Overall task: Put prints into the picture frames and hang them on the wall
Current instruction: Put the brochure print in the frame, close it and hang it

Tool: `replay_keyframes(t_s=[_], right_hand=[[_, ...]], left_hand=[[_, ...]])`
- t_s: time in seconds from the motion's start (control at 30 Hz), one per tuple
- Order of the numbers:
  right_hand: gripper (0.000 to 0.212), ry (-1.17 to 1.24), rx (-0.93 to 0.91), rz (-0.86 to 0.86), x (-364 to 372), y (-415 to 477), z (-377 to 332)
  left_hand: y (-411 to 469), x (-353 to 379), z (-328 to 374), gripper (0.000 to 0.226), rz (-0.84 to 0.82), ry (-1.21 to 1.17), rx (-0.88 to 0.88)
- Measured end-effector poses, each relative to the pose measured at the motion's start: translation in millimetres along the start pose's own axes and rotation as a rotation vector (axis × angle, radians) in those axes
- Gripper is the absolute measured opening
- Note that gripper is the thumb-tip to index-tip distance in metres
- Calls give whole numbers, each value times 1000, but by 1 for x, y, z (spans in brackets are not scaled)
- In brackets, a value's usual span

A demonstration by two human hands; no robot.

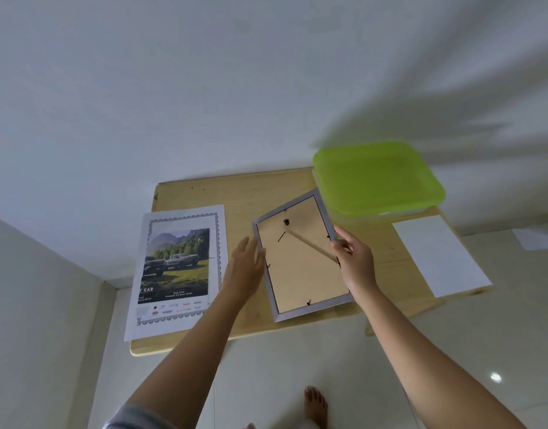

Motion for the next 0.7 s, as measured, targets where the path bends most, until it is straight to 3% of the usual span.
replay_keyframes(t_s=[0.17, 0.33, 0.5, 0.7], right_hand=[[34, 9, -279, 12, 17, -18, -58], [31, -81, -667, 76, 41, -39, -112], [30, -227, -904, 91, 67, -56, -146], [37, -326, -1085, -38, 116, -73, -177]], left_hand=[[7, -82, 85, 48, 143, -344, 188], [4, -138, 121, 50, 143, -578, 194], [-4, -177, 119, 57, 217, -822, 133], [-4, -230, 96, 58, 375, -739, 161]])
Point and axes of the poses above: each hand's wrist, its own y-axis towards the middle knuckle, its own x-axis out of the palm, z = x × y, the point moved 6 cm from there along y, towards the middle knuckle, and after that the axes turned 14 degrees about y, right-handed, at the moved point
